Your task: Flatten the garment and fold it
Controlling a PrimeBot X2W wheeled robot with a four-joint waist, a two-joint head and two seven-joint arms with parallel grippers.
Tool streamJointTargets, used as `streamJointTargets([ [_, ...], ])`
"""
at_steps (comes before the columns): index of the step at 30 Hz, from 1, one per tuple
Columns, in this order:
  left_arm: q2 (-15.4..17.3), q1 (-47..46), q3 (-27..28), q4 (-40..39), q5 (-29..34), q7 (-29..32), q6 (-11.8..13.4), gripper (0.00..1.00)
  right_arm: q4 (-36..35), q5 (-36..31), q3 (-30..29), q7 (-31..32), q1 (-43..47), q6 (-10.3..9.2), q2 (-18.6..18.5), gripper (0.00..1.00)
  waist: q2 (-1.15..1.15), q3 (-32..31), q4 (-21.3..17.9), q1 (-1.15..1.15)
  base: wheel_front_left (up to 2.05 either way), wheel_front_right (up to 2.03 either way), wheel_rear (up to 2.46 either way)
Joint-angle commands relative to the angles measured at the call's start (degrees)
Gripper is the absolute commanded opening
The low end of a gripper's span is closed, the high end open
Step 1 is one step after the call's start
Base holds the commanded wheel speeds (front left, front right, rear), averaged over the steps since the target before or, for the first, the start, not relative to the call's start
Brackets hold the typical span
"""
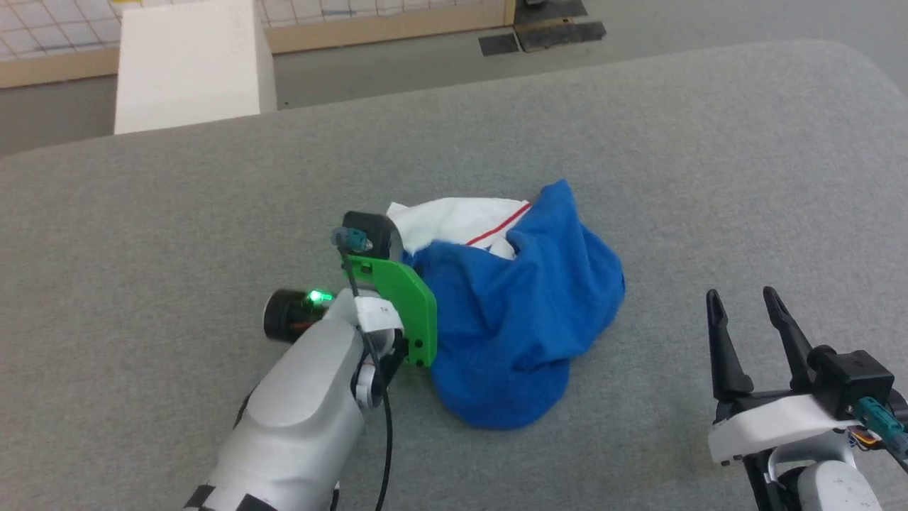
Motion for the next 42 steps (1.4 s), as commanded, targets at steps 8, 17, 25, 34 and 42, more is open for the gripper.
streamJointTargets([
  [8, -1.1, 2.07, -4.37, -14.55, 2.95, -10.14, -3.83, 0.0, -0.61, -0.93, -1.22, 0.6, 1.49, -0.08, 0.04, 1.0, 0.33, -6.19, 4.32, 0.0, 0.0, 0.0, 0.0],
  [17, -1.49, 12.69, -20.14, -23.38, -0.13, 4.33, -9.06, 0.0, -2.54, -1.07, -2.42, 1.85, 3.21, -0.08, 0.04, 1.0, 0.33, -8.36, 6.54, 0.0, 0.0, 0.0, 0.0],
  [25, -0.32, 18.5, -28.3, -19.89, -5.81, 11.11, -10.42, 1.0, -3.28, -0.9, -2.22, 2.18, 3.33, -0.08, 0.04, 1.0, 0.33, -8.06, 7.12, 0.0, 0.0, 0.0, 0.0],
  [34, -0.97, 17.48, -18.05, -23.31, -8.1, -5.27, -7.33, 1.0, -4.53, -1.12, -1.67, 2.67, 3.22, -0.08, 0.04, 1.0, 0.33, -7.7, 8.36, 0.0, 0.0, 0.0, 0.0],
  [42, 3.43, 19.57, -2.46, -28.4, -4.88, -25.87, 2.84, 1.0, -5.59, -1.22, -0.71, 3.39, 3.23, -0.08, 0.04, 1.0, 0.33, -7.95, 10.27, 0.0, 0.0, 0.0, 0.0],
])
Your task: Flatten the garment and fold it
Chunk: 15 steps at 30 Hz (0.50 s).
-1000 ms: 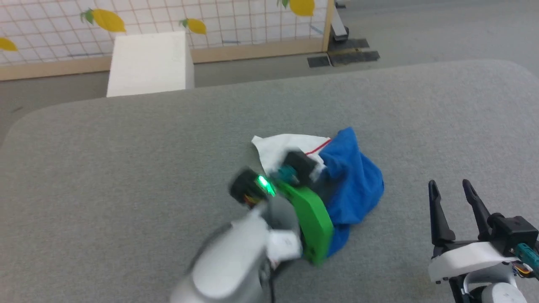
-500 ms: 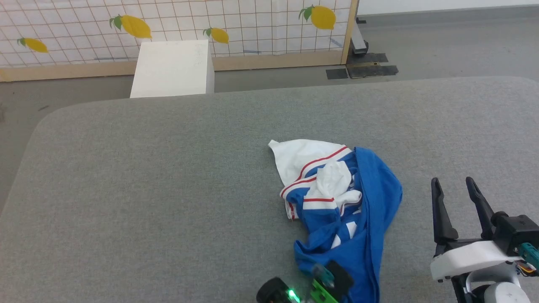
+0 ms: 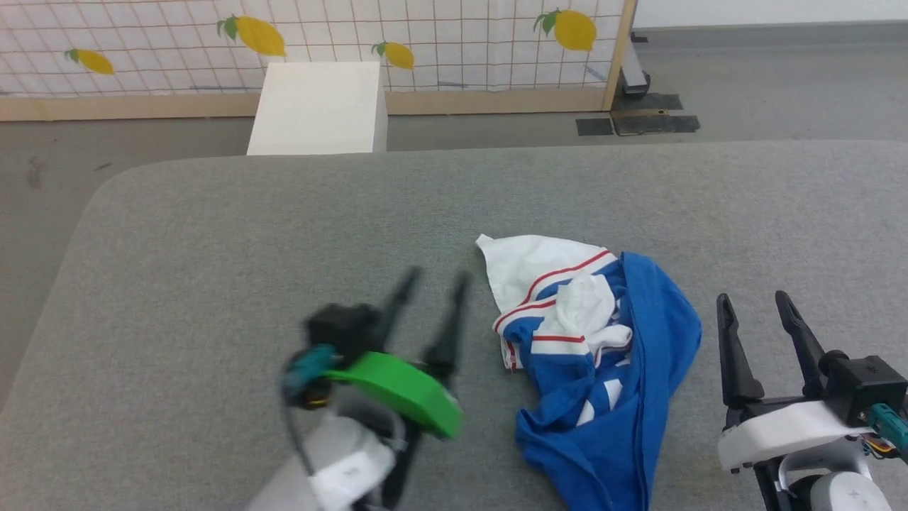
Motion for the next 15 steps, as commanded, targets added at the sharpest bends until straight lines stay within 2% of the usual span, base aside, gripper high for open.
streamJointTargets([
  [1, 1.08, 1.82, 2.52, -0.4, 0.42, -1.12, 1.78, 1.0, -0.26, -0.51, 0.27, 0.25, 0.58, -0.08, 0.03, 1.0, 0.33, -0.25, 0.42, 0.0, 0.0, 0.0, 0.0],
  [4, 2.52, 4.78, 9.28, -2.4, 2.41, -2.02, 5.02, 1.0, -0.41, -0.65, 0.81, 0.59, 0.59, -0.08, 0.03, 1.0, 0.33, -0.47, 0.79, 0.0, 0.0, 0.0, 0.0],
  [6, 2.64, 7.5, 14.75, -5.63, 5.03, -2.08, 5.83, 1.0, -0.58, -0.8, 1.29, 0.83, 0.59, -0.08, 0.03, 1.0, 0.33, -0.52, 1.04, 0.0, 0.0, 0.0, 0.0],
  [10, 2.36, 13.87, 22.54, -9.89, 10.97, -2.11, 4.08, 1.0, -0.96, -1.41, 2.82, 1.77, 0.27, -0.08, 0.03, 1.0, 0.33, -0.62, 1.57, 0.0, 0.0, 0.0, 0.0],
  [15, -0.14, 19.15, 29.14, -11.68, 15.78, -2.12, 0.16, 1.0, -0.71, -1.89, 7.37, 6.05, -1.2, -0.08, 0.03, 1.0, 0.33, -0.03, 2.78, 0.0, 0.0, 0.0, 0.0],
])
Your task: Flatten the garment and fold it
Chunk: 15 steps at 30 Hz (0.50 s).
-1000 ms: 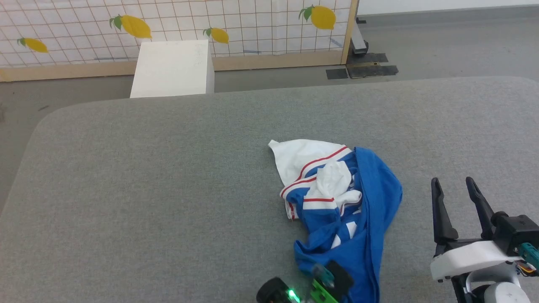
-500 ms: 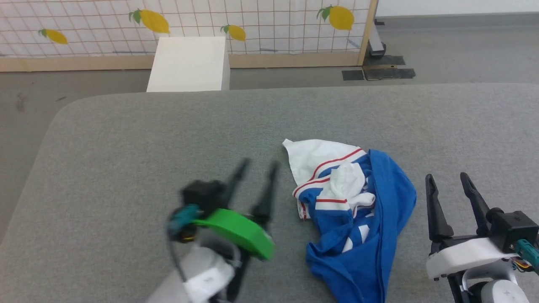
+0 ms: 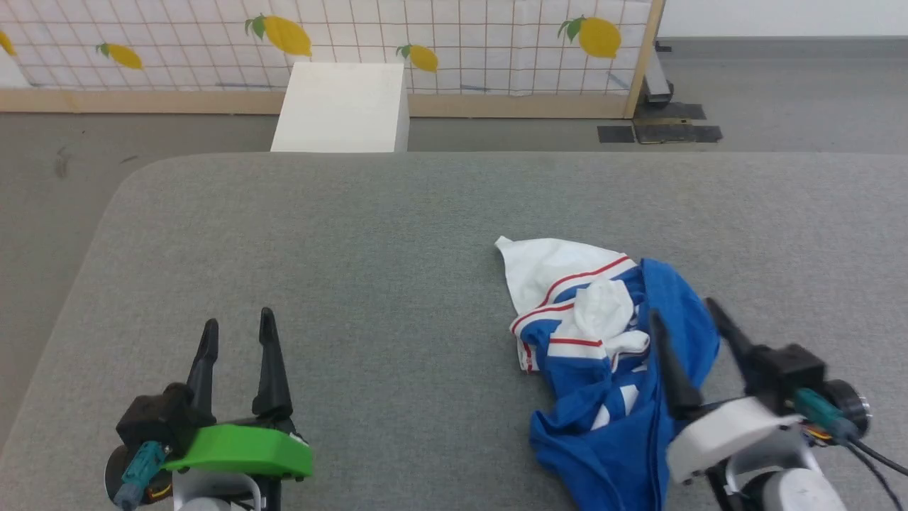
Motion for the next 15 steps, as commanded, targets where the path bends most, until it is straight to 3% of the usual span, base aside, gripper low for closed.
streamJointTargets([
  [1, -1.07, 1.06, 1.2, -0.3, 1.23, -0.2, -1.24, 1.0, 0.38, -0.05, 1.55, 2.29, -1.13, -0.08, 0.05, 1.0, 0.33, 0.61, 0.91, 0.0, 0.0, 0.0, 0.0],
  [9, -4.54, 0.43, 4.7, 0.91, 4.28, -0.21, -5.8, 1.0, 4.8, 0.5, 6.02, 20.91, -3.99, -0.08, 0.05, 1.0, 0.33, 3.05, 3.57, 0.0, 0.0, 0.0, 0.0],
  [14, -5.29, -1.08, 5.25, 1.71, 5.02, -0.21, -7.05, 1.0, 5.52, -0.09, 6.94, 28.26, -5.62, -0.08, 0.04, 1.0, 0.33, 4.73, 4.62, 0.0, 0.0, 0.0, 0.0],
  [15, -5.36, -1.34, 5.32, 1.89, 5.11, -0.21, -7.21, 1.0, 5.36, -0.2, 7.01, 29.11, -5.91, -0.08, 0.04, 0.86, 0.33, 5.0, 4.77, 0.0, 0.0, 0.0, 0.0],
])
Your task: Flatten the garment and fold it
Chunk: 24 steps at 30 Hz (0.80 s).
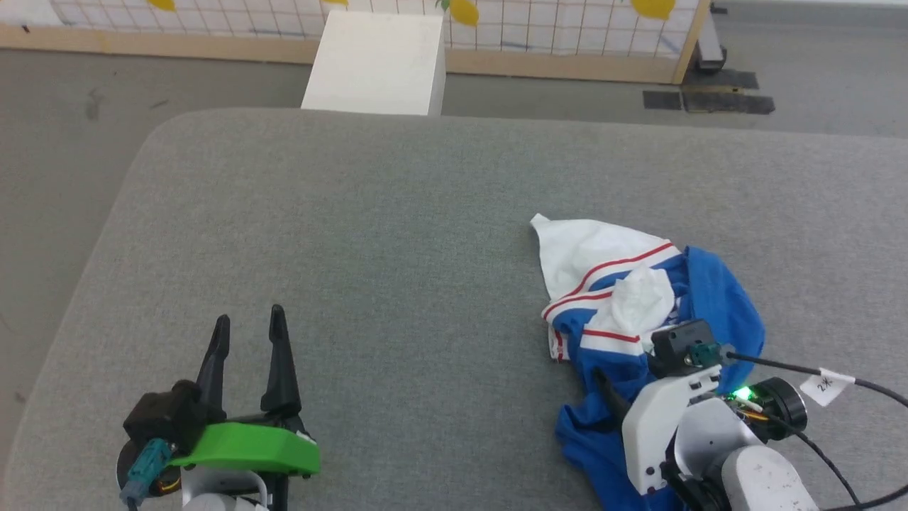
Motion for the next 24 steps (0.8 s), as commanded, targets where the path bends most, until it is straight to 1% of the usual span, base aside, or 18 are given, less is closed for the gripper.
streamJointTargets([
  [1, -0.3, -1.26, 0.25, 0.3, 1.07, -0.2, -0.45, 1.0, -0.35, -0.24, 0.22, 0.58, -1.18, -0.08, -0.03, 0.31, 0.33, 1.01, 0.83, 0.0, 0.0, 0.0, 0.0],
  [2, -0.34, -1.42, 0.35, 0.46, 1.1, -0.2, -0.55, 1.0, -0.71, -0.43, 0.55, 0.8, -1.43, -0.08, -0.17, 0.03, 0.33, 1.16, 0.9, 0.0, 0.0, 0.0, 0.0],
  [3, -0.36, -1.51, 0.43, 0.56, 1.13, -0.2, -0.59, 1.0, -1.01, -0.5, 0.65, 0.78, -1.57, -0.08, -0.26, 0.0, 0.33, 1.27, 0.94, 0.0, 0.0, 0.0, 0.0],
  [5, -0.39, -1.66, 0.42, 0.72, 0.76, -0.2, -0.47, 1.0, -1.63, -0.39, 0.83, 0.55, -1.66, -0.08, -0.43, 0.0, 0.33, 1.32, 0.94, 0.0, 0.0, 0.0, 0.0],
  [9, -0.4, -1.43, 0.34, 0.93, 0.32, -0.2, -0.02, 1.0, -3.76, -0.29, 0.3, -2.51, -1.7, -0.08, -0.56, 0.0, 0.33, 0.75, 0.44, 0.0, 0.0, 0.0, 0.0],
  [13, -0.41, -1.25, 0.4, 1.24, 0.25, -0.2, 0.17, 1.0, -7.28, -1.04, -3.56, -7.23, -0.8, -0.08, -0.42, 0.0, 0.33, -0.51, -0.32, 0.0, 0.0, 0.0, 0.0],
  [15, -0.41, -1.12, 0.42, 1.29, 0.29, -0.2, 0.22, 1.0, -9.4, -1.51, -6.56, -8.96, 0.42, -0.08, -0.3, 0.0, 0.33, -1.13, -0.76, 0.0, 0.0, 0.0, 0.0],
  [19, -0.42, -0.7, 0.33, 1.38, 0.39, -0.2, 0.29, 1.0, -13.52, -2.42, -14.79, -11.2, 3.6, -0.08, -0.1, 0.0, 0.33, -2.07, -1.93, 0.0, 0.0, 0.0, 0.0],
  [22, -0.42, -0.36, 0.5, 1.54, 0.47, -0.2, 0.25, 1.0, -14.78, -0.57, -23.3, -10.91, 6.43, -0.08, -0.05, 0.0, 0.33, -2.63, -2.84, 0.0, 0.0, 0.0, 0.0],
  [24, -0.42, -0.2, 0.47, 1.59, 0.43, -0.2, 0.2, 1.0, -13.67, 0.77, -28.66, -9.54, 8.25, -0.08, -0.04, 0.0, 0.33, -2.9, -3.37, 0.0, 0.0, 0.0, 0.0],
])
